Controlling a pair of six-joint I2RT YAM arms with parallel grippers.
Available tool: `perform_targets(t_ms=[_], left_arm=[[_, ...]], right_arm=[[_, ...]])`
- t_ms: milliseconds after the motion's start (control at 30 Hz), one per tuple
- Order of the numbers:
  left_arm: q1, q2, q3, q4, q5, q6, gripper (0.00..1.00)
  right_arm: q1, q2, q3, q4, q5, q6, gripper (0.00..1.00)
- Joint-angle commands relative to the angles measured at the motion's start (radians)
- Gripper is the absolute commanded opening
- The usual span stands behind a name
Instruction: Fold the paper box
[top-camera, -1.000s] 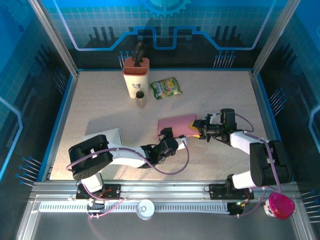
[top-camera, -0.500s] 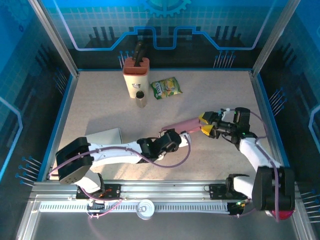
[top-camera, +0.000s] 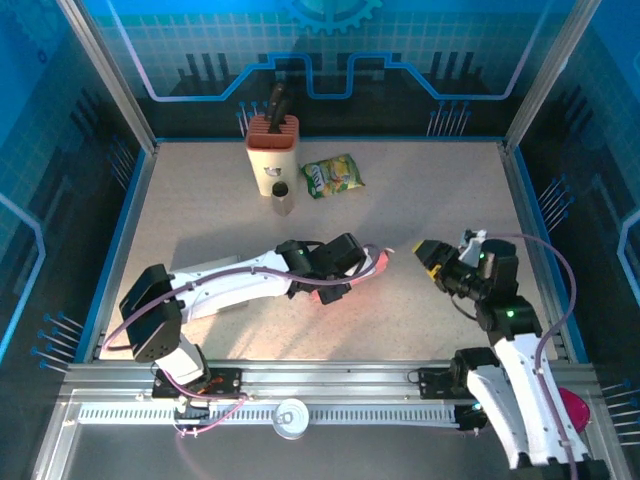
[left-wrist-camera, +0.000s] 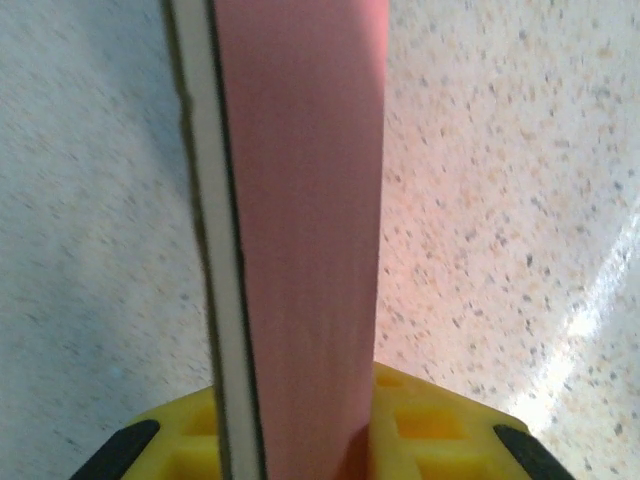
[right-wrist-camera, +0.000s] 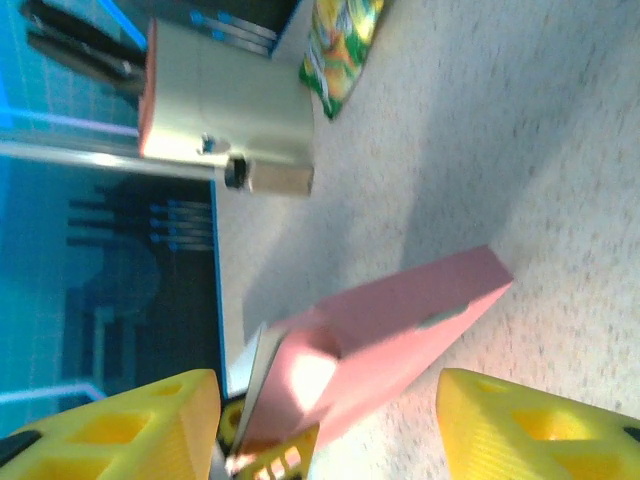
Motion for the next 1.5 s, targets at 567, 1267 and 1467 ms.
perform_targets(t_ms=[567, 1267, 1467], left_arm=[[0.098, 0.062, 0.071, -0.109, 0.154, 0.044, 0.25], [0.117, 0.023, 0.026, -0.034, 0.116, 0.054, 0.45], [0.118, 0.002, 0.007, -0.004, 0.105, 0.054, 0.45]], right_arm=[[0.535, 0.314, -0.078, 0.392, 0.465, 0.375, 0.61], [0.543, 0.46, -0.061, 0.254, 0.522, 0.426, 0.39], [0.544, 0.508, -0.056, 0.221, 0.531, 0.442, 0.37]])
